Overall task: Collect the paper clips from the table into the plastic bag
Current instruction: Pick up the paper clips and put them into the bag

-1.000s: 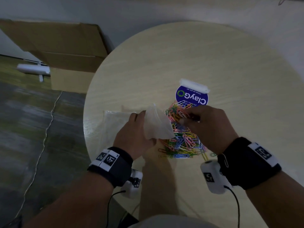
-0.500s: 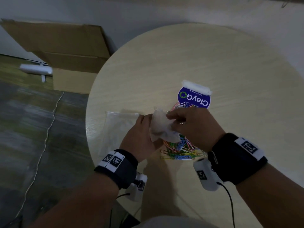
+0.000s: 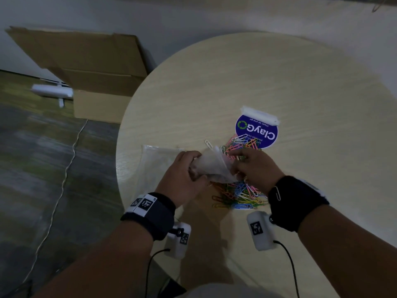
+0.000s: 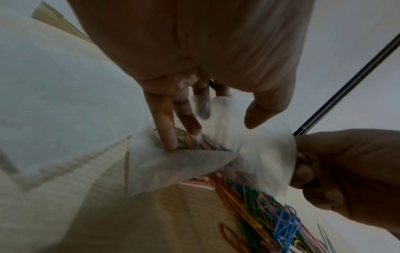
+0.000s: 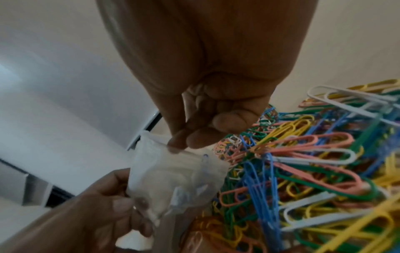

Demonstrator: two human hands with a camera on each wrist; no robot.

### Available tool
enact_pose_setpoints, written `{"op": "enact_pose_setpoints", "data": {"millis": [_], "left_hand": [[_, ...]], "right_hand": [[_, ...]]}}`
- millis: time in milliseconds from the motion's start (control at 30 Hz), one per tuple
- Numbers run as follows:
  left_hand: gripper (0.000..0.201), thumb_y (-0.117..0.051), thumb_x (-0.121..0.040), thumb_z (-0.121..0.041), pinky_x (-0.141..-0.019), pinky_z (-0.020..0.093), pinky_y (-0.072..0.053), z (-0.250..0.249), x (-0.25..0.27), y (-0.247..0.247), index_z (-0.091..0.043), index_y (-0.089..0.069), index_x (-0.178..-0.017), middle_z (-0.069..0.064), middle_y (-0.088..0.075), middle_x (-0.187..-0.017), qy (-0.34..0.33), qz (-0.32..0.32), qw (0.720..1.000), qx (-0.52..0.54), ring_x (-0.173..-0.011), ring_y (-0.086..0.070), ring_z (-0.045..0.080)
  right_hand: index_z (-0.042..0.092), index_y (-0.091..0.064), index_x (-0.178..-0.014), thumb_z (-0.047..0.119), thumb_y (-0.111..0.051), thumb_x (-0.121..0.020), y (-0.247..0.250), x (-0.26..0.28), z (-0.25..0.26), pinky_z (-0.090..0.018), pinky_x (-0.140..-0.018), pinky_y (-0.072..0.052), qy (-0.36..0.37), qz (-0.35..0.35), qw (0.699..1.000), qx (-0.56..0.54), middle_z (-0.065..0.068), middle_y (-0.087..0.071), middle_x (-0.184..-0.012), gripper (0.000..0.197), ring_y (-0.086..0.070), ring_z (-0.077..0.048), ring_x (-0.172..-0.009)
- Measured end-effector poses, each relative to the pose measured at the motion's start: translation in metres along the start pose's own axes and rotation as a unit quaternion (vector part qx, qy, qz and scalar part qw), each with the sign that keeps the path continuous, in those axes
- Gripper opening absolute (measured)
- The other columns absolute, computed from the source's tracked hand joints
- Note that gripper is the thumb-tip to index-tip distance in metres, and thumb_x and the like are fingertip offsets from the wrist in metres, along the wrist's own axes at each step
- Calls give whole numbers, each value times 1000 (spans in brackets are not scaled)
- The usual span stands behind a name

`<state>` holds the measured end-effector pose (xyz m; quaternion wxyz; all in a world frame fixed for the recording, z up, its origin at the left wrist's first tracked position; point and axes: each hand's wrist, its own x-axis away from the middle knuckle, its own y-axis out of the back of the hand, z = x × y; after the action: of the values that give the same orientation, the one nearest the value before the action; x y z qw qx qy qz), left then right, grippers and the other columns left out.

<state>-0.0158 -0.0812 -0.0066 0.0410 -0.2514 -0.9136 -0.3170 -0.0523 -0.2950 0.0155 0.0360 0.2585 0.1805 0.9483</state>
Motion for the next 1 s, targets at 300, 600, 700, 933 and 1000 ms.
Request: {"op": "enact_pose_setpoints", "data": {"millis": [300, 600, 700, 933, 1000], "left_hand": [[49, -72, -83, -23, -70, 21, -54, -7, 9, 8, -35, -47, -123, -10, -42, -124, -17, -87, 996, 18, -87, -60, 4], [33, -60, -95, -30, -48, 11, -38, -51, 10, 12, -5, -58, -73, 4, -55, -66, 31, -25, 999, -1, -53, -55, 1], [30, -54, -90, -21, -55, 29, -35, -50, 8, 23, -7, -47, -64, 6, -46, -61, 54, -31, 997, -35, -53, -43, 15], [41, -56, -85, -27, -50, 32, -25, -76, 31, 51, -11, -34, -54, 1, -30, -51, 14, -77, 987, -138, -48, -32, 17], [43, -55, -85, -27, -50, 33, -22, -75, 27, 53, -15, -28, -54, 2, -25, -51, 36, -74, 985, -151, -46, -28, 17]], "right_hand": [[18, -74, -75, 29, -66, -82, -8, 0, 2, -26, -56, -45, 32, -30, 994, 99, 5, -66, -60, 15, -55, -10, -58], [3, -72, -98, 7, -60, -90, -21, 22, 29, -29, -60, -59, -23, 33, 991, -127, -12, -72, -78, 15, -67, -17, -58], [18, -74, -92, 23, -63, -87, -16, 22, 23, -35, -69, -58, 32, -46, 997, 56, 2, -72, -74, 13, -66, -13, -64], [21, -70, -82, 22, -64, -85, -20, 26, 37, -21, -65, -43, 143, -81, 979, 124, 10, -66, -72, 6, -58, -3, -66], [20, -69, -82, 21, -63, -86, -23, 23, 39, -25, -69, -47, 141, -71, 980, 122, 7, -67, -74, 7, -60, -8, -70]]}}
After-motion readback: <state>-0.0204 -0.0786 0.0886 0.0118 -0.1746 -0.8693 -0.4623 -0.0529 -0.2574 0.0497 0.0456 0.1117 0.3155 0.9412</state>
